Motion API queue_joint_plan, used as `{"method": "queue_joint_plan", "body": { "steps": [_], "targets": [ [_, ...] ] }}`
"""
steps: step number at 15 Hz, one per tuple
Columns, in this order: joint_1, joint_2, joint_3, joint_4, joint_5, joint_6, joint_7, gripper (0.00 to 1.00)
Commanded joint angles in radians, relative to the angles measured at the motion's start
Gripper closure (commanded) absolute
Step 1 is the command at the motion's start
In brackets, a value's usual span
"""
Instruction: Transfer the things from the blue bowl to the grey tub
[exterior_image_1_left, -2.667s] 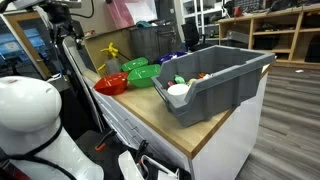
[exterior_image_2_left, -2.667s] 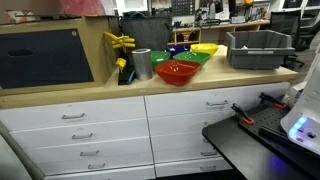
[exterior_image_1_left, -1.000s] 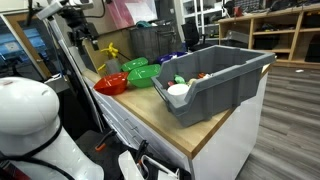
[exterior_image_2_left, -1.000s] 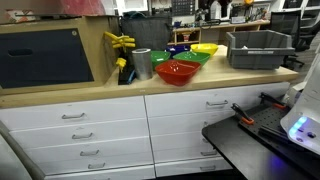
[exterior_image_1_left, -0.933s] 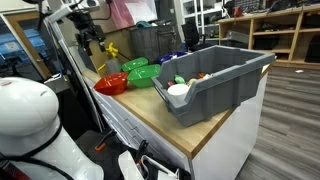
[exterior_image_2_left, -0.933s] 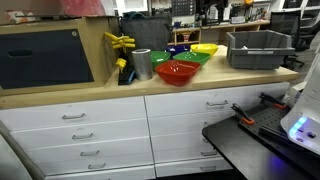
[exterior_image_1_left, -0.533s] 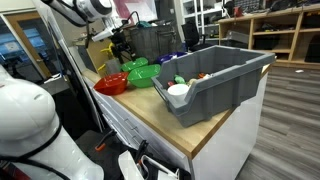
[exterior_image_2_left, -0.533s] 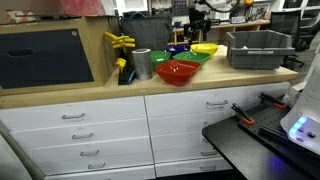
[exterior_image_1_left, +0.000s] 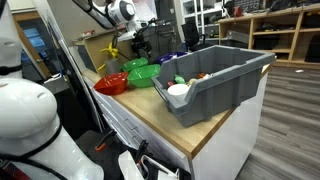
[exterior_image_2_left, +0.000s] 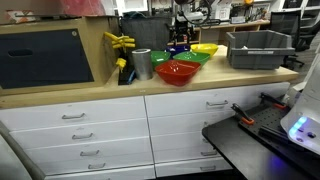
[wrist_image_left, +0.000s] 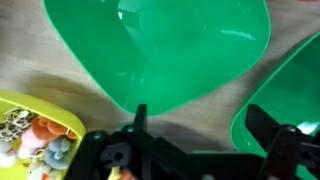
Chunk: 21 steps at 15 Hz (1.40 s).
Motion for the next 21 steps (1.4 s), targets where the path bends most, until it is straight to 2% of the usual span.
{"method": "queue_joint_plan", "body": {
  "steps": [1,7,21],
  "targets": [
    [0.035,0.112,-0.060,0.185,-0.019,-0.020,0.058,0.00],
    [0.042,0.202,-0.111,0.317,-0.014,-0.072,0.013,0.00],
    [0.042,0.347,-0.111,0.486,-0.037,-0.198,-0.191,0.00]
  ]
}}
